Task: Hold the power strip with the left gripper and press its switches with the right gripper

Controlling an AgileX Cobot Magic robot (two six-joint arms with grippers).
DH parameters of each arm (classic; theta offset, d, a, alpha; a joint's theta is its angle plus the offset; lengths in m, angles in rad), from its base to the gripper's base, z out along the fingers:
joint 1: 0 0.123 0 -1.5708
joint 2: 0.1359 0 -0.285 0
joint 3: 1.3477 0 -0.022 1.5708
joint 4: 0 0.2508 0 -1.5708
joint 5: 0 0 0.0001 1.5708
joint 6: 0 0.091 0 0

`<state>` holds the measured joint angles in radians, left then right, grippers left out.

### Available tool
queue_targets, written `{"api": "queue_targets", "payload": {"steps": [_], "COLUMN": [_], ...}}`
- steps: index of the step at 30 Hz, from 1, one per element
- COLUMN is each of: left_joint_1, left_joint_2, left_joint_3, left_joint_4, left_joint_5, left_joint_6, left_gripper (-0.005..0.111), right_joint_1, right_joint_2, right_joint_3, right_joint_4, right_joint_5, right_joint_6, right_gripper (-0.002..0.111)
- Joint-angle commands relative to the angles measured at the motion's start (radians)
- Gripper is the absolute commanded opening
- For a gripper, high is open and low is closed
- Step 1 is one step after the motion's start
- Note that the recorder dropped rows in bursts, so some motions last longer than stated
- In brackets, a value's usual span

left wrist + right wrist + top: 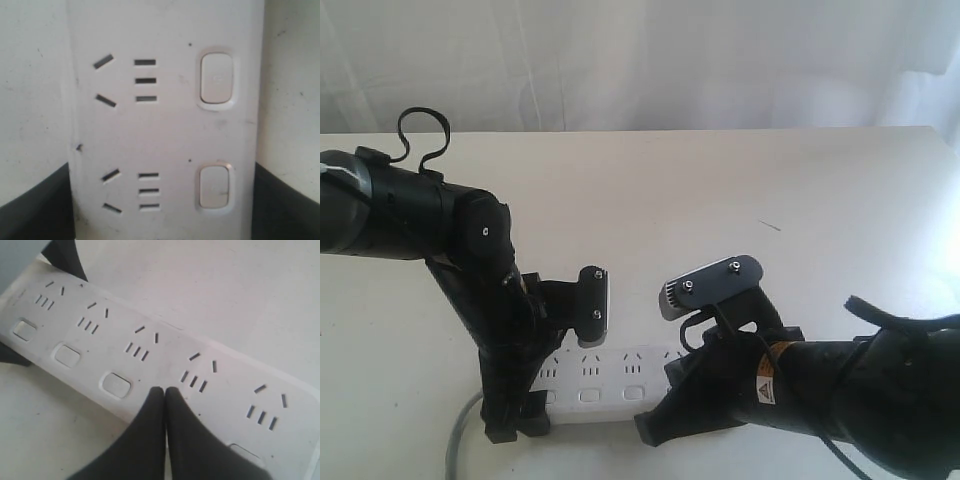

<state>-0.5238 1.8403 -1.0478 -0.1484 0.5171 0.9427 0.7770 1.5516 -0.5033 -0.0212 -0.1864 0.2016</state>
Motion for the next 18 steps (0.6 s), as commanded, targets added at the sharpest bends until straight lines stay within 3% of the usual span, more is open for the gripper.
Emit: {"api": "queue_targets", "payload": {"steps": [1, 18], "left_joint_1": [0.002, 0.002], "left_joint_2": [0.034, 0.034], "left_joint_3": [0.025, 0.025], "left_joint_4": [0.001, -0.021], "left_joint_5": [0.082, 0.07], "left_joint_6": [0.003, 0.003], "left_gripper": [0.0, 0.0], "right_joint_1": [-0.009, -0.009], "right_joint_2": [-0.001, 0.098], "right_joint_3": [0.006, 0.028], "right_joint_4": [0.005, 0.007], "right_joint_5": [0.007, -0.047], "right_joint_6": [-0.016, -0.016], "right_gripper": [0.0, 0.0]}}
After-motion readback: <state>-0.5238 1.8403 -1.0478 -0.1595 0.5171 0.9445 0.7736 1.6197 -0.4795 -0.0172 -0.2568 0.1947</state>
